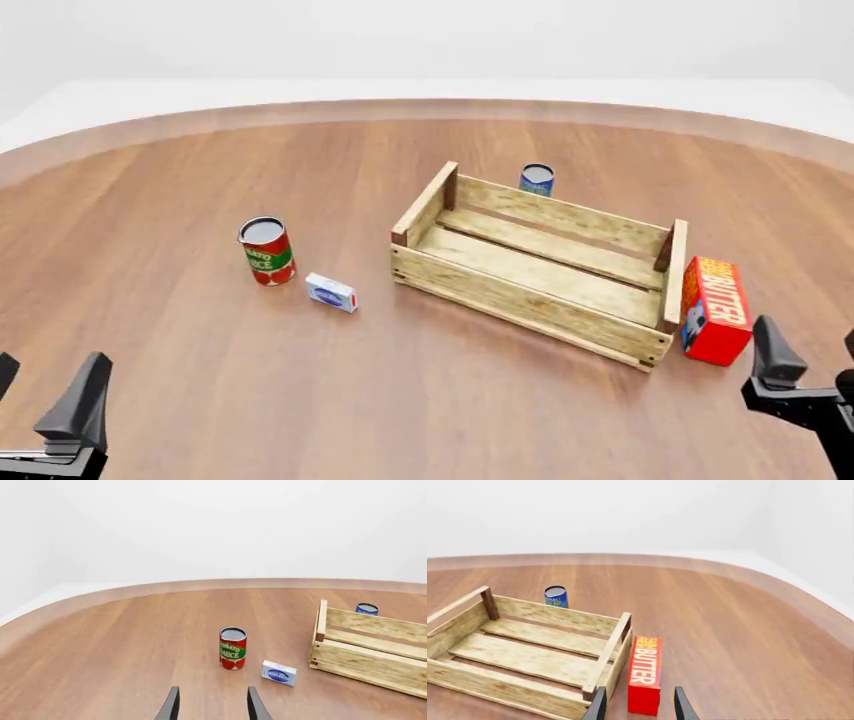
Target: Pick up the butter and put it in the tray.
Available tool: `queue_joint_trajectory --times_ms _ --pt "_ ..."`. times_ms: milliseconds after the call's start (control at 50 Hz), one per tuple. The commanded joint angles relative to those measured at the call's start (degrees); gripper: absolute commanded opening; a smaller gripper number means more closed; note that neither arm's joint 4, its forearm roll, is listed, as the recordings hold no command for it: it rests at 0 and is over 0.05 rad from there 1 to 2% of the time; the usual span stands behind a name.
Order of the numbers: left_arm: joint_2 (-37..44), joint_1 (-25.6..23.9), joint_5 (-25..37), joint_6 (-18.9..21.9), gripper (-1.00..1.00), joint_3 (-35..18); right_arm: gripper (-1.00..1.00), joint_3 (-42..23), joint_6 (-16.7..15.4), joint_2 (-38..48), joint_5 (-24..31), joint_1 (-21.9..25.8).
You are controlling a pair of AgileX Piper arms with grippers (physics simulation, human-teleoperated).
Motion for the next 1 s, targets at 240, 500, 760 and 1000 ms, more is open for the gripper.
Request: queue_joint_trajectory --times_ms 240,500,760,1000 --pt "0.0 0.0 0.0 0.0 1.0 0.0 1.0 0.0 0.7 13.0 -10.4 -1.1" --pt "0.0 0.0 0.0 0.0 1.0 0.0 1.0 -0.1 0.8 19.2 -15.4 -0.9" --pt "0.0 0.0 0.0 0.0 1.0 0.0 1.0 -0.6 0.9 25.5 -20.2 -0.7" --pt "0.0 0.0 0.0 0.0 1.0 0.0 1.0 -1.1 0.9 29.9 -23.5 -1.0"
